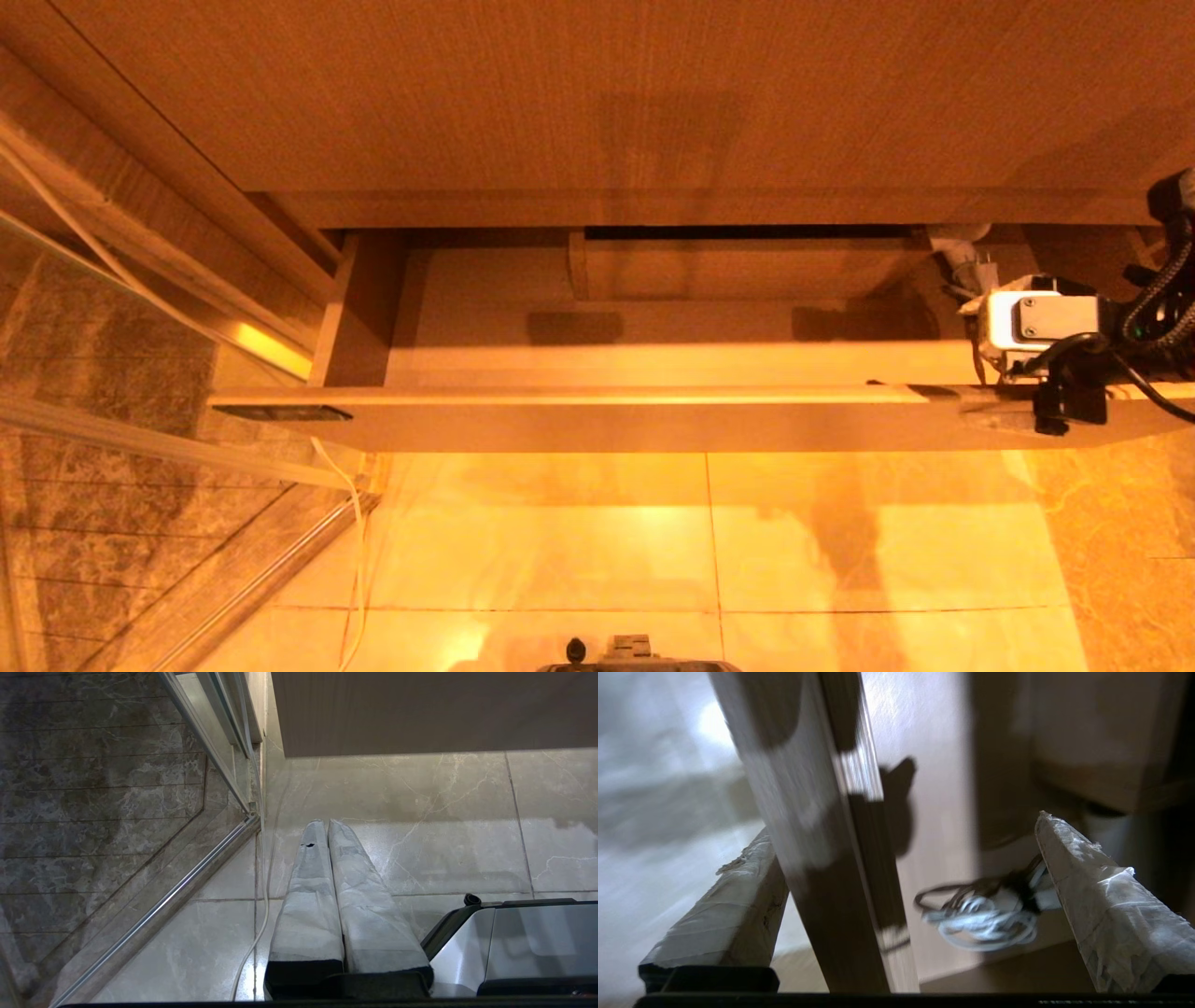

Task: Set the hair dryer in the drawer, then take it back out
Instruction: Pull open the drawer

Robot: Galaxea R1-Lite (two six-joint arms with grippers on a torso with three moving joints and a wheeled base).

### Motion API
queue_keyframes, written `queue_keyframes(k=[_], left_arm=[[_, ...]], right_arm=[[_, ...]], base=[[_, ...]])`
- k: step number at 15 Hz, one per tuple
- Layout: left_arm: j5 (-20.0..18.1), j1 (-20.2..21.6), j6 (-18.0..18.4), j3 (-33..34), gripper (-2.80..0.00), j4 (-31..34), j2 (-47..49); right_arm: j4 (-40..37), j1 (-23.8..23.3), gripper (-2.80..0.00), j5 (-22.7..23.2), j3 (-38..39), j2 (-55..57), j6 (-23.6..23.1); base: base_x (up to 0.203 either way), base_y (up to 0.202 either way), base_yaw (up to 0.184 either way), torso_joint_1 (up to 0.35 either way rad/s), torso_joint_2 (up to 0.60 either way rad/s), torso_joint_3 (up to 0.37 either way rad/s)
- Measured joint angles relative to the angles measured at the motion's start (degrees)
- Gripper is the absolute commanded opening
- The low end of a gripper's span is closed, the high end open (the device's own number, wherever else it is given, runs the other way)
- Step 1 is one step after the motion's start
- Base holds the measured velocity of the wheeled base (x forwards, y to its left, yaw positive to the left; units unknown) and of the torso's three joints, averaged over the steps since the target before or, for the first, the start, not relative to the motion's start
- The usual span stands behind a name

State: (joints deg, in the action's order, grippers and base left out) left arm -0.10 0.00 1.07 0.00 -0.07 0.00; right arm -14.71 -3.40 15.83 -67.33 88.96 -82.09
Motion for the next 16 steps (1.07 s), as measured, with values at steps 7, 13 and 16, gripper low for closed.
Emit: queue_keyframes(k=[7,13,16], left_arm=[[0.01,0.0,0.01,0.0,-2.8,0.0,0.0],[0.0,0.0,0.01,0.0,-2.8,0.0,0.0],[0.0,0.0,0.06,0.0,-2.8,0.0,0.0]], right_arm=[[-12.41,-11.0,0.0,-2.97,11.04,-19.86,1.45],[-10.87,-32.75,0.0,-11.83,20.88,-30.36,14.4],[-7.08,-35.22,0.0,-18.71,23.65,-31.32,23.47]], base=[[0.0,0.0,0.0,0.0,0.0,0.0],[0.0,0.0,0.0,0.0,0.0,0.0],[0.0,0.0,0.0,0.0,0.0,0.0]])
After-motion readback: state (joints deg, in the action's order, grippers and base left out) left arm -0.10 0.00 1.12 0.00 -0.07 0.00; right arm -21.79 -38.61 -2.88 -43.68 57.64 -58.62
